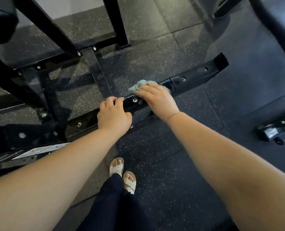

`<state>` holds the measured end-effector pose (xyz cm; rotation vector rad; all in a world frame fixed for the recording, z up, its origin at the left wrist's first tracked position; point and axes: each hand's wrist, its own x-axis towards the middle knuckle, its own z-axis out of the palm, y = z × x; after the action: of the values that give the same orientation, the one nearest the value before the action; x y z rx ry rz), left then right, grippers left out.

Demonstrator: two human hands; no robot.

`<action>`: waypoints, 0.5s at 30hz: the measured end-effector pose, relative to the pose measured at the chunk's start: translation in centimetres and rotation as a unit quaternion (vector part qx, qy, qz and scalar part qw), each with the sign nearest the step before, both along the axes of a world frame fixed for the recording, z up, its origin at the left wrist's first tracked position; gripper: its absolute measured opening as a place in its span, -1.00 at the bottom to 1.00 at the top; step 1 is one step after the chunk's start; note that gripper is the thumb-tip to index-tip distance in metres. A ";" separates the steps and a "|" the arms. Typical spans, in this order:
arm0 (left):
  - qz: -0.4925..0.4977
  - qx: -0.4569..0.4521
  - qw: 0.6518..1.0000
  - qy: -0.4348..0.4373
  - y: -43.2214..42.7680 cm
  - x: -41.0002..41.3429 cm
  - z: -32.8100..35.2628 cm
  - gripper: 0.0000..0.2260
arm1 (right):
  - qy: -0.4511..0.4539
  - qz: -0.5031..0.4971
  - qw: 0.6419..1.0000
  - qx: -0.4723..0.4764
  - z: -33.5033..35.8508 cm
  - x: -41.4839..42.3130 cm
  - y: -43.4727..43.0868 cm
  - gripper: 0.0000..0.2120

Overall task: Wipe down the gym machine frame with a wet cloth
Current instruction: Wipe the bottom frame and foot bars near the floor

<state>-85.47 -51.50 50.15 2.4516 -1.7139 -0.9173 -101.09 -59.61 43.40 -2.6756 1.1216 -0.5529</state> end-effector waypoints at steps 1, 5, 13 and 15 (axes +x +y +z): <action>-0.017 0.005 1.000 0.007 -0.5 -0.2 0.0 -0.54 | 0.028 -0.009 1.000 -0.008 0.2 -1.5 -1.1 -0.73; -0.071 0.026 0.996 0.037 -2.7 -1.6 0.1 -0.55 | 0.023 -0.208 0.977 0.028 0.2 -7.4 -5.5 -0.66; -0.042 0.010 0.995 0.086 -6.7 -7.1 0.9 -0.55 | -0.044 -0.271 0.962 0.004 0.1 -6.3 -4.7 -0.73; -0.017 0.011 0.995 0.098 -8.0 -9.8 1.0 -0.54 | -0.050 -0.158 0.986 -0.006 -0.3 -6.7 -4.3 -0.74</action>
<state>-95.22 -59.51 51.13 2.2647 -1.6912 -1.1432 -107.82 -63.91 43.13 -2.4598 1.5285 -0.7362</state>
